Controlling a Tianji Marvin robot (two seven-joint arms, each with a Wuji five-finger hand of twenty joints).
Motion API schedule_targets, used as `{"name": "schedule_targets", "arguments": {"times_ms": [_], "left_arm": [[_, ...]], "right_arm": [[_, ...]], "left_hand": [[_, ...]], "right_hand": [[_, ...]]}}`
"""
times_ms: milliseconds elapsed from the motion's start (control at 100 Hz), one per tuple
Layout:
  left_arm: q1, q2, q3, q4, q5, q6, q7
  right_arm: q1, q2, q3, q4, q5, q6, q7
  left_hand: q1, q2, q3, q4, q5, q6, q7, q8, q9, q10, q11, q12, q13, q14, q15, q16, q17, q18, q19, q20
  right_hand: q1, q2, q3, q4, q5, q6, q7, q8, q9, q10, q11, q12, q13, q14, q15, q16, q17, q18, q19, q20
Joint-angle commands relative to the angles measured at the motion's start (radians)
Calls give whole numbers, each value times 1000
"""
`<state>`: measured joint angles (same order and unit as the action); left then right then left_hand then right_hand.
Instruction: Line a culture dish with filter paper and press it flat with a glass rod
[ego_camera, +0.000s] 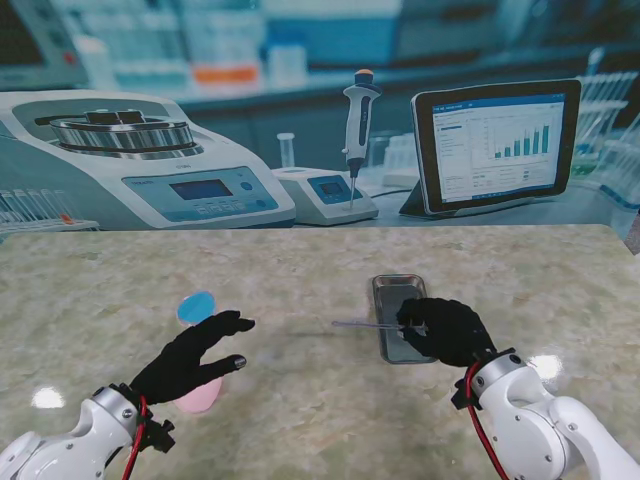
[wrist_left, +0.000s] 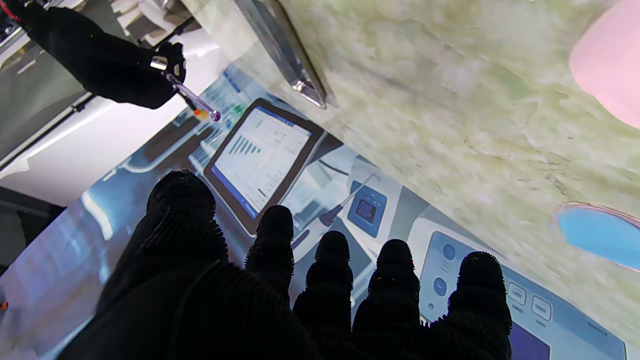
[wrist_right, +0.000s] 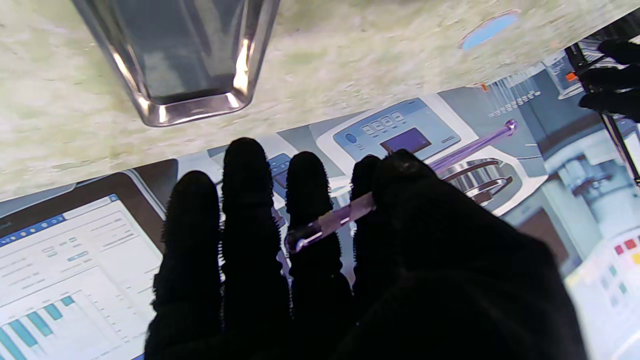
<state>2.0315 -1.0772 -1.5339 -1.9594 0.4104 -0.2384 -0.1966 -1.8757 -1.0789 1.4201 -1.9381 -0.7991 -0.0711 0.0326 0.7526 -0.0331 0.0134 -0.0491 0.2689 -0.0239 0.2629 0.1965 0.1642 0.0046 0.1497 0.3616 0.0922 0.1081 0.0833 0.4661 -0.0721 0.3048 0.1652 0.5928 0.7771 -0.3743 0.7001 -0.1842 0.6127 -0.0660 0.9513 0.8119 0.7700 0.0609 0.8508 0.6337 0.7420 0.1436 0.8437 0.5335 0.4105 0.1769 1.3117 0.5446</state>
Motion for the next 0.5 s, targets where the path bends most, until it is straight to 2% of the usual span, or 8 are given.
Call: {"name": "schedule_targets", "arguments": {"times_ms": [0, 120, 300, 490], "left_arm": [[-3, 3, 1, -1, -18, -9, -11], [-9, 7, 3, -2, -88, -17, -44], [-12, 12, 5, -14, -158, -17, -81], [-12, 19, 6, -39, -275, 9, -147]], "right_arm": [[-15, -4, -13, -21, 5, -10, 2], [-23, -3, -23, -35, 14, -24, 6], [-36, 0, -31, -60, 19, -51, 19], [-45, 2, -40, -85, 28, -85, 30]], "left_hand": [[-1, 23, -18, 44, -15, -44, 28, 13, 4, -1, 8, 13, 7, 9, -2, 13, 4, 10, -16, 12], [-6, 18, -17, 44, -18, -84, 60, 29, 8, 0, 23, 22, 18, 15, 4, 25, 7, 13, -12, 19], [-10, 15, -15, 45, -19, -95, 104, 50, 17, 8, 56, 44, 33, 23, 10, 44, 14, 16, -9, 27], [-17, 15, -14, 45, -16, -110, 157, 76, 30, 17, 122, 73, 67, 38, 21, 78, 55, 32, 36, 64]], "right_hand": [[75, 77, 69, 13, 84, -58, 64, 51, 6, 18, 11, 10, 35, 19, 33, 17, 9, 16, 35, 27], [77, 77, 68, 15, 86, -57, 62, 53, 7, 17, 10, 12, 35, 20, 32, 17, 9, 16, 35, 27], [78, 78, 66, 17, 86, -58, 58, 57, 5, 16, 5, 13, 32, 20, 30, 18, 5, 17, 33, 28], [80, 79, 62, 19, 87, -57, 57, 60, 3, 15, 2, 16, 29, 20, 27, 18, 4, 16, 32, 28]]}}
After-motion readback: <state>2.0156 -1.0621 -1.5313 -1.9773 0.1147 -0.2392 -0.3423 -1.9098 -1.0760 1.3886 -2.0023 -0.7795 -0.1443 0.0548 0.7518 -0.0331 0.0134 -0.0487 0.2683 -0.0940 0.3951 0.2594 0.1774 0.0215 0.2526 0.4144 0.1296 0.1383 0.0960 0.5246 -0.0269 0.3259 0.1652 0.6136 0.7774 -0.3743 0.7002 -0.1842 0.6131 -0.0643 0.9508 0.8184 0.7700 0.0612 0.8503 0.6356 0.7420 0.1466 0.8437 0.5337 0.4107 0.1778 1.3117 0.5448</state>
